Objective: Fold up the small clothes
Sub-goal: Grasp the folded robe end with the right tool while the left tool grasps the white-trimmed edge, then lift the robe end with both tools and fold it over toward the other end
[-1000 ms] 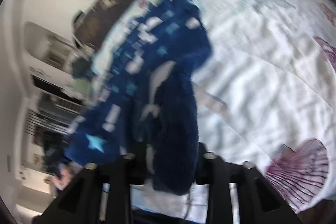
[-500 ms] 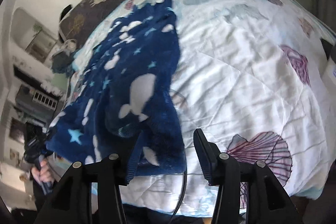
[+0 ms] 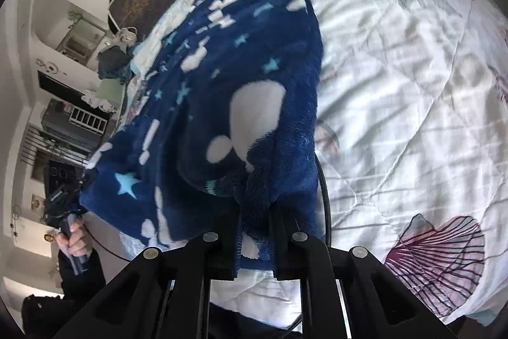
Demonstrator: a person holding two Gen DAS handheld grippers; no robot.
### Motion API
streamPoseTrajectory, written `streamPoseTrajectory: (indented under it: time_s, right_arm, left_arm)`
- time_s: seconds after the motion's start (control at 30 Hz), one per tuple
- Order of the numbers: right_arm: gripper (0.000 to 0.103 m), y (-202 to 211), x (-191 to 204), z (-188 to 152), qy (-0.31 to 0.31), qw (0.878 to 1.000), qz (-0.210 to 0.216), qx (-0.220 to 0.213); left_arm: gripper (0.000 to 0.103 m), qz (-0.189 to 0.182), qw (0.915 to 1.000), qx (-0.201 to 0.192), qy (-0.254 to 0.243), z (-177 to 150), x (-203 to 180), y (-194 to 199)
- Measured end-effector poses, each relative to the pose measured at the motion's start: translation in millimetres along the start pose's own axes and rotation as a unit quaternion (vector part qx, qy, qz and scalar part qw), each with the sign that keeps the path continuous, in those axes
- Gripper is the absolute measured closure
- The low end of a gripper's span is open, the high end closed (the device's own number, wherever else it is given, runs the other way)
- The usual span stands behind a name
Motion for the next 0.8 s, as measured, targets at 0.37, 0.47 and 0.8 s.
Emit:
streamPoseTrajectory:
  time_s: [0.37,0.47,0.8]
  right_arm:
    - [0.052,-4.5,-26.5,-1.3,-0.045,0.999,-0.011,0.026]
    - [0.051,-15.4,-38.0,1.4,-0.079,0.996,0.015,0.037]
    - [0.091,5.2,-34.5,7.9,-0.098,0.994,0.04,0.014]
  left_arm:
    - [0.087,0.005,0.9999,0.011,0.011,-6.3,10.5,-3.2]
    - [0.086,0.004,0.9997,0.015,0.016,-7.8,12.6,-3.9]
    - [0.087,0.004,0.999,0.016,-0.041,-1.8,-5.7,3.0]
Point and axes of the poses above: each gripper's, at about its wrist camera, not at the fingertips, and y roughly against the way its jaws point, x to its left, z to its top, the point moved 3 cm from there along -y, roughly the way its jaws point, and after that the axes turned 6 degrees about -x, right-handed, at the moved point
